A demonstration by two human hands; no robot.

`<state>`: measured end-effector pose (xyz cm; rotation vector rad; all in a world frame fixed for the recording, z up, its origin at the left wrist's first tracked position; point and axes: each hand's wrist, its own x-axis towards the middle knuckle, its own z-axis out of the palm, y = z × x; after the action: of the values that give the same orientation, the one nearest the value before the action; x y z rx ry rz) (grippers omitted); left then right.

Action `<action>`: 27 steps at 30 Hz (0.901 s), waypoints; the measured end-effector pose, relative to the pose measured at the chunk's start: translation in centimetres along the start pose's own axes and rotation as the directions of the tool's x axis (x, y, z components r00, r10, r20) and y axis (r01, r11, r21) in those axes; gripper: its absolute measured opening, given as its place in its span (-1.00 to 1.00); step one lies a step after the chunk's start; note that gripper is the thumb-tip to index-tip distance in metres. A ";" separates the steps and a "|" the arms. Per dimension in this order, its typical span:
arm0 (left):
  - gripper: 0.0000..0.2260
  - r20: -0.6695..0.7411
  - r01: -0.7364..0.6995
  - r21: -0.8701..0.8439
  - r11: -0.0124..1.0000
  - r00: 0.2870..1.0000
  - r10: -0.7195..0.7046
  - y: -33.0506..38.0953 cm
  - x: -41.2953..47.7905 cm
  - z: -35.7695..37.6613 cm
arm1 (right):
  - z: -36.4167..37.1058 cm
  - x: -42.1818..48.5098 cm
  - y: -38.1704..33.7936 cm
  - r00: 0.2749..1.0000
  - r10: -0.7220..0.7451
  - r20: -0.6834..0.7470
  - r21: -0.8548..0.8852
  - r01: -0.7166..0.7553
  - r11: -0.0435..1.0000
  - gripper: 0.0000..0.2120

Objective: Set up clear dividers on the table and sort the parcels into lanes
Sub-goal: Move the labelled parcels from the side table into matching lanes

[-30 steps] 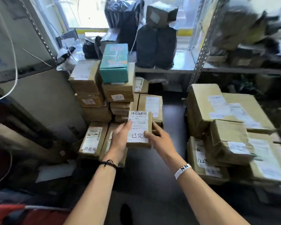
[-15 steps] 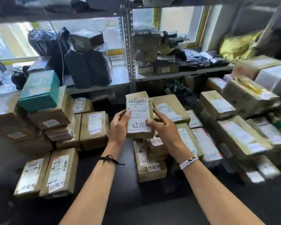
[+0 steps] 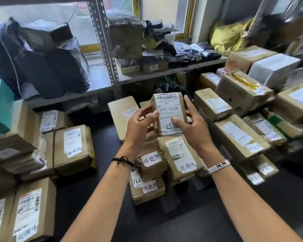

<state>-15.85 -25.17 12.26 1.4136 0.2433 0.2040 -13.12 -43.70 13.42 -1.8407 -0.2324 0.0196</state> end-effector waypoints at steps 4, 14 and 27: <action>-0.59 0.037 0.016 -0.006 1.000 0.999 -0.016 -0.8 1.1 3.1 | -2.2 1.6 1.7 0.998 -0.057 0.010 -0.251 0.058 0.966 -0.15; -0.63 -0.058 0.028 0.056 0.998 0.998 -0.024 -2.9 5.9 11.5 | -8.7 9.4 6.3 0.989 -0.090 0.119 -0.438 0.134 0.889 0.08; -0.52 -0.182 0.199 0.687 0.699 0.978 -0.099 -9.2 10.5 16.8 | -11.4 18.7 13.3 0.983 0.135 0.124 -0.525 -0.050 0.850 0.08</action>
<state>-0.98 -39.44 5.05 2.1409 0.5930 0.0625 8.66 -54.82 5.89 -2.3981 -0.2765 0.1866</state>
